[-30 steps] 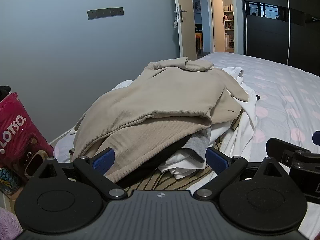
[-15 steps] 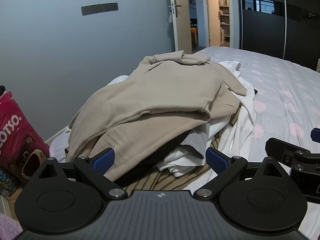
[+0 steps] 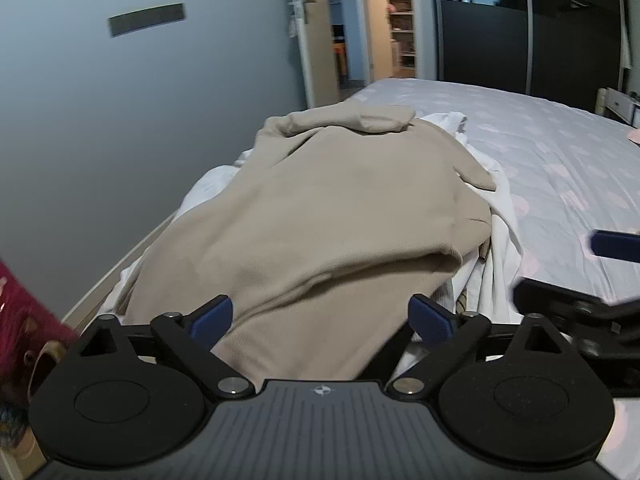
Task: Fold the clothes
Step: 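Grasp the beige top with both grippers and lift it off the pile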
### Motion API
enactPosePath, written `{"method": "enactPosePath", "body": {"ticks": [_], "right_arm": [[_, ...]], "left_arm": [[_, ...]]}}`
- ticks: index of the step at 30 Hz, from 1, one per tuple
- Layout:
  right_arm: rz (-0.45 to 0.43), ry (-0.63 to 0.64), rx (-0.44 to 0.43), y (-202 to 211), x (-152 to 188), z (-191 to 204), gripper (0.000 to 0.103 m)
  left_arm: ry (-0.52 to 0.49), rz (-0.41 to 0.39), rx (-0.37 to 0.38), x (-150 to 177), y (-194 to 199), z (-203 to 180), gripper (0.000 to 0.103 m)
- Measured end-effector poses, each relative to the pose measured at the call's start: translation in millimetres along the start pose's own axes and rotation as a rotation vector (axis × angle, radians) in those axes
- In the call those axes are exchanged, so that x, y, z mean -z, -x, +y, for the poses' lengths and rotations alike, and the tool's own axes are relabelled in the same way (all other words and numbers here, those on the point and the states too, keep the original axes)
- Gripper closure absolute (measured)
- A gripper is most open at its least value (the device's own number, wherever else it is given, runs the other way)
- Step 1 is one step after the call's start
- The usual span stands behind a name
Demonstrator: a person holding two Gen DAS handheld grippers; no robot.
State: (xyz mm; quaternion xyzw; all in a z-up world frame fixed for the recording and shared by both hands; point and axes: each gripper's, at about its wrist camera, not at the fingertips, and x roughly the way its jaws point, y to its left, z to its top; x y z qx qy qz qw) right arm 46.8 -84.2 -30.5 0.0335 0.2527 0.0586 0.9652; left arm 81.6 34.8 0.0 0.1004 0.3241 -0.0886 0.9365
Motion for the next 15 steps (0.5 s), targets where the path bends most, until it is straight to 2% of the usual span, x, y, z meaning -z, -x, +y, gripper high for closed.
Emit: {"method": "enactPosePath", "body": {"ticks": [2,4,6,9,11,14,15], "right_arm": [[0.015,0.003,0.005,-15.9,-5.1,4.9,0.011],[0.038,0.02,0.027,-31.5,-9.0,8.1,0.018],[0.054,0.041,0.039,-44.5,-10.4,9.7,0.02],[0.072,0.055,0.035,-61.0,-11.6,9.5,0.021],[0.09,0.06,0.037,-73.0,-11.5,7.9,0.03],[0.113,0.057,0.044,-89.9,-12.3,7.7,0.04],[0.11,0.049,0.038,-91.8,-13.5,8.2,0.044]], "left_arm": [[-0.003,-0.002,-0.016,-1.6,-8.5,3.3,0.013],[-0.001,0.013,-0.003,-1.6,-18.3,6.3,0.02],[-0.002,0.037,0.009,-0.3,-27.9,7.3,0.026],[-0.028,0.035,-0.017,2.6,-36.8,5.3,0.027],[-0.021,0.023,-0.002,2.4,-38.4,7.8,0.028],[-0.008,-0.001,0.003,-0.7,-37.3,11.5,0.038],[-0.007,-0.014,0.013,-1.4,-35.9,12.2,0.048]]}}
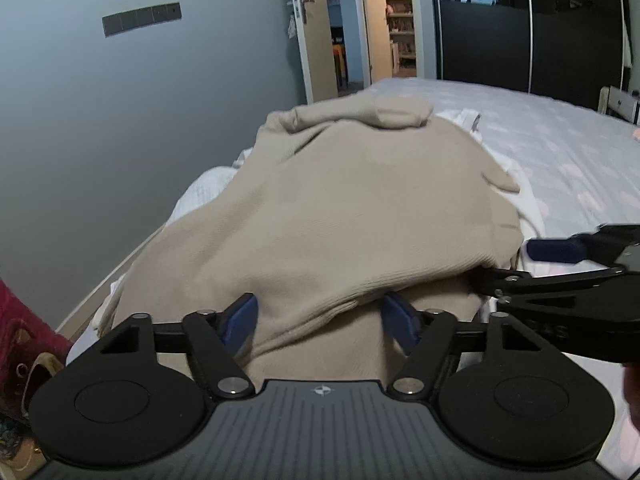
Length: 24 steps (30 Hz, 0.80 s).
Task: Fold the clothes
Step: 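Grasp the beige top with both grippers and lift it off the pile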
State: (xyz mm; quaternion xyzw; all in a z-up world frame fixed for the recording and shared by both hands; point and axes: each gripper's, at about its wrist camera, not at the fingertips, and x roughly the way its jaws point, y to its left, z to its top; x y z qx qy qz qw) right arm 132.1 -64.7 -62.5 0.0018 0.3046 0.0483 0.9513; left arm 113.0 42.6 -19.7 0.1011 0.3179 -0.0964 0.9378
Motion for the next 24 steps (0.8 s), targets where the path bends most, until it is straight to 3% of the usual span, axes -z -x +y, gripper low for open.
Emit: {"method": "enactPosePath", "body": {"ticks": [1,3,5,10,13,19,24], "right_arm": [[-0.004,-0.008,-0.009,-1.1,-1.5,0.6,0.054],[-0.02,-0.017,-0.024,3.7,-4.2,4.0,0.072],[-0.046,-0.007,-0.014,13.2,-6.9,9.1,0.086],[-0.091,0.025,0.054,42.2,-16.7,11.7,0.099],[-0.137,0.032,0.13,65.8,-20.3,7.0,0.1],[-0.189,-0.026,0.247,125.5,-24.1,-33.5,0.101],[-0.244,-0.008,0.384,188.4,-11.2,-78.8,0.1]], "left_arm": [[-0.001,-0.013,0.009,-1.4,0.8,-0.3,0.054],[-0.014,-0.036,0.045,-3.4,2.3,-2.0,0.076],[-0.018,-0.047,0.054,-5.1,2.9,-5.6,0.077],[-0.014,-0.064,0.102,-10.3,15.0,-15.0,0.08],[-0.025,-0.099,0.163,-14.4,32.2,-26.2,0.09],[-0.068,-0.154,0.345,-17.4,73.7,-61.1,0.09],[-0.187,-0.181,0.488,-6.4,99.4,-97.8,0.09]]}}
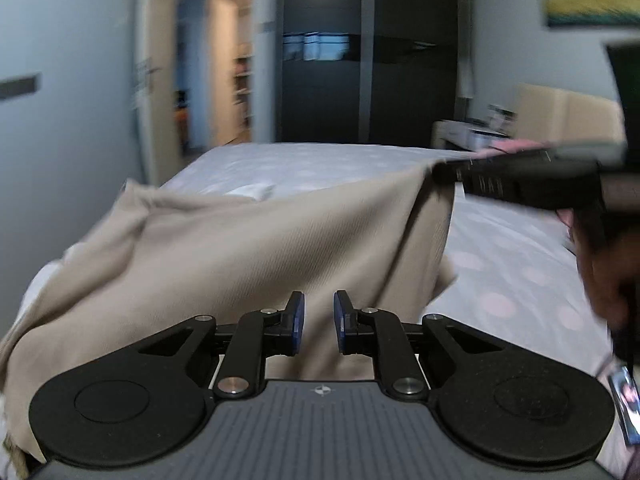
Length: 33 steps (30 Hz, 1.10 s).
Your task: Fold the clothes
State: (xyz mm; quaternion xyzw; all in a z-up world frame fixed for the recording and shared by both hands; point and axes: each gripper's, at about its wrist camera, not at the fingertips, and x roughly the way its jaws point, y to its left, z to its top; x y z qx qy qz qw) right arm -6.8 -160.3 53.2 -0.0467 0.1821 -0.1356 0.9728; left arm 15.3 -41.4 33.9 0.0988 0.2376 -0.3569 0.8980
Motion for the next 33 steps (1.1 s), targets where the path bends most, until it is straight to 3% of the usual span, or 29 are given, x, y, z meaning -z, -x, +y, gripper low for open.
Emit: {"method": "enactPosePath", "body": {"ticks": [4,8,10,14,16,20,24,29,33], "right_arm": [[0.018,-0.027,0.124,28.5,11.1,-68.3,0.1],[0.08,-0.072,0.257,56.2,31.3,-148.1,0.1],[0.088,-0.06,0.368,72.3,47.6,-180.7,0.1],[0.156,-0.063,0.533,90.4,82.6,-239.5,0.1],[0.252,-0.124,0.555,90.5,104.0,-272.2,0.1],[0.39,-0.262,0.501,89.4,146.2,-307.9,0.1],[0.411,-0.203,0.425,80.5,169.1,-296.1,0.099],[0.337,-0.119,0.185,89.2,172.8,-268.0,0.099],[0.357,-0.058,-0.044,96.9,175.5,-230.2,0.099]], "left_arm": [[-0.08,0.011,0.084,3.9,-4.3,-26.7,0.087],[-0.116,0.054,0.106,4.0,-19.3,-37.7,0.082],[-0.124,0.078,0.123,4.2,-22.6,-49.1,0.078],[-0.139,0.143,0.168,8.3,-34.1,-59.1,0.054],[-0.137,0.18,0.202,6.9,-44.5,-65.2,0.053],[-0.143,0.237,0.212,8.2,-56.8,-82.6,0.053],[-0.164,0.289,0.227,11.3,-72.2,-92.8,0.053],[-0.202,0.323,0.23,14.1,-85.7,-109.7,0.053],[-0.239,0.343,0.234,12.7,-90.5,-117.3,0.053]]}}
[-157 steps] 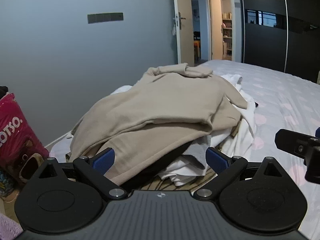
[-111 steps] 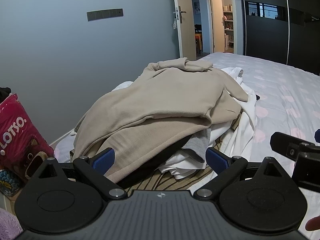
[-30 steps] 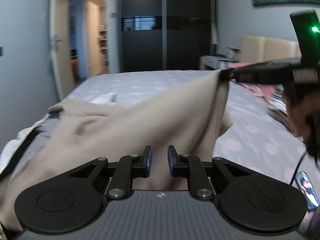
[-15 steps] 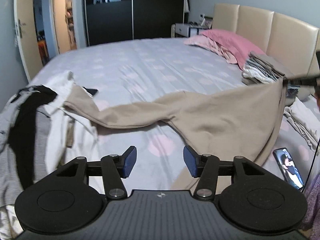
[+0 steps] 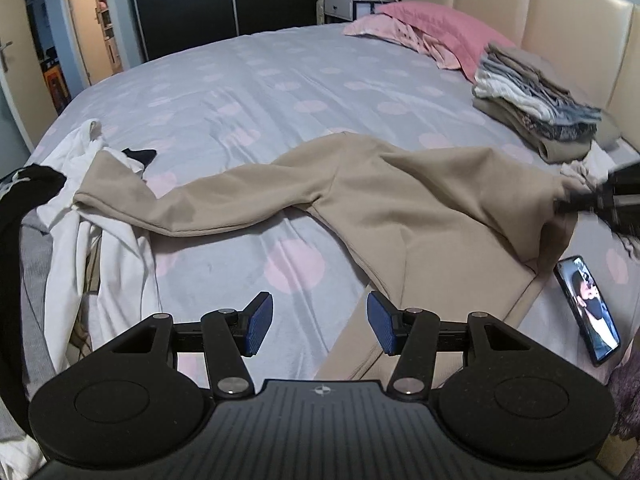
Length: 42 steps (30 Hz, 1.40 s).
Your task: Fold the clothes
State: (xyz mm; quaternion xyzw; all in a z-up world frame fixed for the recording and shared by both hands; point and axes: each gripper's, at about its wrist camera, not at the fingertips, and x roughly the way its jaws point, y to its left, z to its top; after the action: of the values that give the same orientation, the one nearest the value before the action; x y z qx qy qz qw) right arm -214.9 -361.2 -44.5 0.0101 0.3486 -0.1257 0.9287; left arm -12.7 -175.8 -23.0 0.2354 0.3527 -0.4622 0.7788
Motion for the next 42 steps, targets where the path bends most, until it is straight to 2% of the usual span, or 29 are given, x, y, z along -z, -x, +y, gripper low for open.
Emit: {"method": "enactPosePath", "body": {"ticks": [5,12,15,17,18,19,20,23,27,33,36,38,42], "right_arm": [[0.117,0.137,-0.184,-12.3,22.2,41.4,0.099],[0.197,0.271,-0.387,-12.5,46.5,90.2,0.099],[0.228,0.34,-0.391,-15.0,51.7,106.8,0.098],[0.249,0.352,-0.422,-12.8,53.4,106.8,0.092],[0.241,0.356,-0.423,-10.6,53.4,107.3,0.087],[0.228,0.36,-0.422,-8.2,53.1,108.0,0.076],[0.216,0.364,-0.42,-5.9,52.8,108.7,0.073],[0.177,0.315,-0.402,1.8,48.2,96.4,0.073],[0.124,0.17,-0.328,9.0,36.8,65.5,0.071],[0.089,-0.078,-0.124,1.8,24.3,15.5,0.067],[0.105,-0.197,-0.036,-4.4,24.2,-6.9,0.059],[0.126,-0.279,-0.032,-8.2,27.2,-20.7,0.058],[0.179,-0.41,-0.077,-21.4,34.8,-31.9,0.061]], "left_arm": [[-0.016,0.024,0.006,-6.3,0.2,0.8,0.052],[-0.036,0.039,0.025,-5.2,-4.5,-12.3,0.05],[-0.072,0.042,0.039,-1.5,-6.4,-26.5,0.05],[-0.102,0.034,0.041,2.1,-5.6,-36.1,0.049],[-0.11,0.031,0.042,4.4,-5.3,-39.6,0.048],[-0.121,0.037,0.044,6.3,-6.3,-43.4,0.047],[-0.131,0.043,0.047,8.3,-7.2,-47.1,0.047],[-0.156,0.059,0.052,13.6,-10.0,-56.9,0.047],[-0.154,0.075,0.059,17.8,-12.9,-63.4,0.047],[-0.061,0.057,0.087,17.1,-13.7,-63.3,0.047],[-0.003,0.042,0.08,16.8,-12.6,-59.9,0.047],[0.034,0.044,0.088,16.4,-13.2,-57.0,0.047],[0.042,0.052,0.121,14.0,-12.0,-59.2,0.047]]}}
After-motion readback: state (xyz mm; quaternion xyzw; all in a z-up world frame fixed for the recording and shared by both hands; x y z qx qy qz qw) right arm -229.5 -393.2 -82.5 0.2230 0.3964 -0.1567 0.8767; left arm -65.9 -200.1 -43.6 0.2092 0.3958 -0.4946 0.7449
